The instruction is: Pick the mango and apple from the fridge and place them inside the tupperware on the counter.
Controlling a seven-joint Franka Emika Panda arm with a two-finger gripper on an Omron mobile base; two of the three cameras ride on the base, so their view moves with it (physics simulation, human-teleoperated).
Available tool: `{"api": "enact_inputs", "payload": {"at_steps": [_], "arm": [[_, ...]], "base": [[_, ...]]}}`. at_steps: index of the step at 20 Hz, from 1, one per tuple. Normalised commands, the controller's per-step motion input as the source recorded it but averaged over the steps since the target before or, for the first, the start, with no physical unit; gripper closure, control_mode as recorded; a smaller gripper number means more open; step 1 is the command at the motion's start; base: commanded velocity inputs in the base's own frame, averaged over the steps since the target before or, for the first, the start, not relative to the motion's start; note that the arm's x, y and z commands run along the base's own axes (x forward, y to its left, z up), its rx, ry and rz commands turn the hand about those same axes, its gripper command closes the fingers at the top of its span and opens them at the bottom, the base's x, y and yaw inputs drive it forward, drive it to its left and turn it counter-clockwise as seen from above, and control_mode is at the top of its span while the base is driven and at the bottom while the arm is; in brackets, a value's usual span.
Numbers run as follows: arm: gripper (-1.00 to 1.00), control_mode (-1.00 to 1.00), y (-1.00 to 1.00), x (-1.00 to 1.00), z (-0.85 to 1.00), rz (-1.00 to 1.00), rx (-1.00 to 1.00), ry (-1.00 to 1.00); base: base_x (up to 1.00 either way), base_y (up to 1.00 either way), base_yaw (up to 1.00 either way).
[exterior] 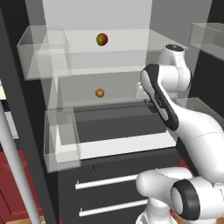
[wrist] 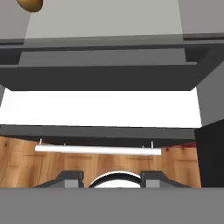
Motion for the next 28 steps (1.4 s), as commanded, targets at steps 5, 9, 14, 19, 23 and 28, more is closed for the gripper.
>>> {"api": "enact_inputs", "payload": {"at_steps": [5, 9, 14, 19, 23, 28], "arm": [[-1.00, -1.00, 0.37, -0.05, 0.00, 0.00, -0.10, -0.18], [-1.00, -1.00, 0.57, 0.55, -0.01, -0.17, 0.01, -0.39], [-1.00, -1.00, 0.17, 0.64, -0.01, 0.00, 0.16, -0.16], [-1.00, -1.00, 0.39, 0.71, -0.02, 0.00, 0.04, 0.00], [-1.00, -1.00, 0.48, 0.58, -0.13, 0.00, 0.00, 0.00], [-1.00, -1.00, 0.45, 0.49, -0.16, 0.00, 0.00, 0.01]], "base": [[0.00, 0.00, 0.00], [0.00, 0.00, 0.00], [0.00, 0.00, 0.00], [0.00, 0.00, 0.00], [0.00, 0.00, 0.00], [0.00, 0.00, 0.00]]}}
